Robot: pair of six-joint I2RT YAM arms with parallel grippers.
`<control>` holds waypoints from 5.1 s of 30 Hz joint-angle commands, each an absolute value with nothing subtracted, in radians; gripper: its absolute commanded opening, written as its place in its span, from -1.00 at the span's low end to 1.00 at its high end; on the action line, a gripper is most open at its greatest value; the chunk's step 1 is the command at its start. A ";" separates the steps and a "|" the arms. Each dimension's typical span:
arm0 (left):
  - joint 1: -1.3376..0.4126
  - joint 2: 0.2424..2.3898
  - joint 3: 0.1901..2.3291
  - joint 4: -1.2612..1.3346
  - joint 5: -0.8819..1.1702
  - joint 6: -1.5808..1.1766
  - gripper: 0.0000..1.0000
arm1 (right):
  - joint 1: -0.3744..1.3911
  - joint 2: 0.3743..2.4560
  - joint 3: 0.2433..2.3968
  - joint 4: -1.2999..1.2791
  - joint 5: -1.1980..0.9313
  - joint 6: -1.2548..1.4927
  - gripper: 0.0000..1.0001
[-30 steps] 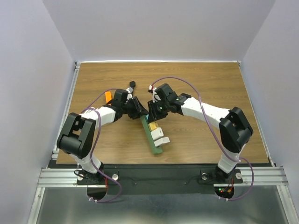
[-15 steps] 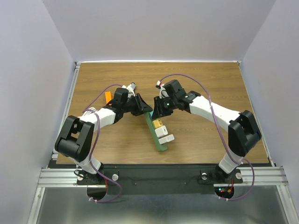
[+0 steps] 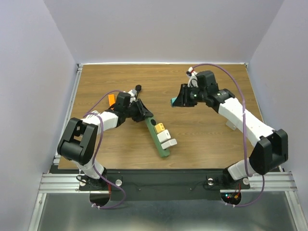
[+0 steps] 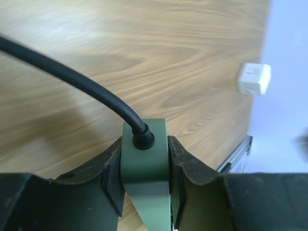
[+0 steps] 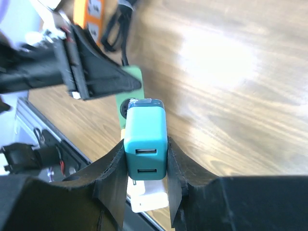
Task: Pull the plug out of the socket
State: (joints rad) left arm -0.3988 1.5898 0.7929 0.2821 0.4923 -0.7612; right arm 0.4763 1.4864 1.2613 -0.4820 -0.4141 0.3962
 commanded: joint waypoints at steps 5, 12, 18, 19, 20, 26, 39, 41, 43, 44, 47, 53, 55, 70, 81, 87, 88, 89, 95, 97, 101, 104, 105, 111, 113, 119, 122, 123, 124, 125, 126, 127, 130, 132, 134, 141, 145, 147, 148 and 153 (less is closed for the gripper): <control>-0.387 1.578 0.802 0.187 0.433 -0.657 -1.00 | 0.466 1.454 1.322 -0.487 -0.312 0.396 -0.99; -0.387 1.533 0.802 0.181 0.440 -0.667 -1.00 | 0.350 1.615 1.379 -0.764 0.423 0.422 -0.99; -0.387 1.502 0.831 0.164 0.448 -0.669 -1.00 | 0.160 1.724 1.368 -0.798 0.543 0.468 -0.99; -0.387 1.502 0.837 0.157 0.448 -0.669 -1.00 | 0.152 1.780 1.377 -0.810 0.566 0.474 -0.99; -0.387 1.502 0.841 0.153 0.451 -0.669 -1.00 | 0.146 1.805 1.384 -0.833 0.592 0.480 -0.99; -0.387 1.486 0.857 0.134 0.459 -0.664 -1.00 | 0.118 1.888 1.416 -0.856 0.704 0.525 -0.80; -0.387 1.500 0.859 0.132 0.479 -0.653 -1.00 | 0.106 1.764 1.402 -0.841 0.456 0.457 0.70; -0.387 1.503 0.861 0.132 0.483 -0.650 -1.00 | 0.107 1.677 1.370 -0.763 0.282 0.408 0.70; -0.387 1.509 0.865 0.132 0.486 -0.647 -1.00 | 0.124 1.620 1.318 -0.711 0.012 0.359 0.68; -0.387 1.511 0.865 0.135 0.488 -0.646 -1.00 | 0.133 1.577 1.303 -0.660 -0.178 0.329 0.68; -0.387 1.523 0.871 0.137 0.505 -0.644 -1.00 | 0.193 1.534 1.258 -0.594 -0.398 0.302 0.66; -0.385 1.529 0.884 0.138 0.512 -0.646 -1.00 | 0.414 1.555 1.272 -0.568 -0.551 0.271 0.65; -0.387 1.525 0.885 0.140 0.514 -0.649 -1.00 | 0.472 1.562 1.261 -0.540 -0.584 0.301 0.65; -0.387 1.516 0.885 0.146 0.514 -0.667 -1.00 | 0.699 1.655 1.261 -0.456 -0.571 0.373 0.64; -0.385 1.502 0.894 0.146 0.515 -0.676 -1.00 | 0.773 1.710 1.264 -0.454 -0.532 0.383 0.03; -0.387 1.482 0.885 0.149 0.520 -0.695 -1.00 | 0.773 1.715 1.267 -0.453 -0.474 0.397 -0.87; -0.387 1.470 0.884 0.150 0.520 -0.702 -0.98 | 0.773 1.717 1.275 -0.453 -0.472 0.399 -0.94; -0.387 1.462 0.877 0.155 0.520 -0.707 -0.86 | 0.773 1.718 1.279 -0.451 -0.469 0.400 -0.97; -0.387 1.395 0.821 0.163 0.482 -0.735 0.30 | 0.773 1.727 1.315 -0.453 -0.454 0.400 -0.99; -0.385 1.376 0.799 0.163 0.453 -0.750 0.41 | 0.775 1.729 1.322 -0.453 -0.451 0.403 -0.99; -0.385 1.333 0.758 0.163 0.416 -0.787 0.54 | 0.773 1.729 1.335 -0.453 -0.436 0.410 -0.99; -0.385 1.310 0.742 0.105 0.339 -0.801 0.57 | 0.775 1.727 1.344 -0.453 -0.413 0.422 -0.99; -0.385 1.301 0.729 0.098 0.319 -0.805 0.58 | 0.775 1.727 1.345 -0.453 -0.411 0.425 -0.99; -0.385 1.235 0.669 0.124 0.236 -0.854 0.63 | 0.773 1.727 1.355 -0.449 -0.419 0.428 -0.99; -0.387 1.256 0.666 0.130 0.268 -0.847 0.64 | 0.773 1.726 1.358 -0.445 -0.420 0.428 -0.99; -0.411 1.305 0.658 0.161 0.293 -0.842 0.64 | 0.773 1.727 1.371 -0.434 -0.451 0.436 -0.99; -0.433 1.324 0.658 0.184 0.290 -0.850 0.64 | 0.775 1.727 1.377 -0.430 -0.468 0.440 -0.99; -0.439 1.330 0.657 0.187 0.288 -0.850 0.64 | 0.775 1.724 1.379 -0.426 -0.466 0.443 -0.99; -0.443 1.338 0.661 0.190 0.288 -0.850 0.64 | 0.773 1.723 1.381 -0.426 -0.465 0.448 -0.99; -0.454 1.347 0.663 0.199 0.294 -0.850 0.61 | 0.773 1.721 1.381 -0.423 -0.463 0.449 -0.99; -0.460 1.353 0.663 0.209 0.299 -0.851 0.54 | 0.773 1.720 1.382 -0.422 -0.463 0.452 -0.99; -0.466 1.356 0.660 0.221 0.314 -0.850 0.49 | 0.775 1.720 1.385 -0.422 -0.462 0.457 -0.99; -0.492 1.368 0.660 0.252 0.325 -0.850 0.27 | 0.773 1.726 1.388 -0.416 -0.468 0.465 -0.99; -0.502 1.379 0.655 0.262 0.330 -0.856 -0.09 | 0.773 1.727 1.391 -0.411 -0.472 0.466 -0.99; -0.503 1.387 0.652 0.273 0.337 -0.856 -0.42 | 0.775 1.730 1.394 -0.410 -0.474 0.468 -0.99; -0.503 1.393 0.656 0.270 0.345 -0.848 -1.00 | 0.773 1.747 1.390 -0.408 -0.477 0.471 -0.13; -0.503 1.396 0.667 0.272 0.351 -0.847 -1.00 | 0.773 1.759 1.388 -0.410 -0.477 0.471 0.09; -0.503 1.396 0.673 0.270 0.354 -0.845 -1.00 | 0.773 1.769 1.391 -0.410 -0.477 0.469 0.13; -0.503 1.397 0.678 0.268 0.354 -0.842 -1.00 | 0.775 1.775 1.393 -0.410 -0.477 0.469 0.13; -0.502 1.405 0.692 0.259 0.350 -0.825 -1.00 | 0.773 1.779 1.394 -0.411 -0.473 0.469 -0.61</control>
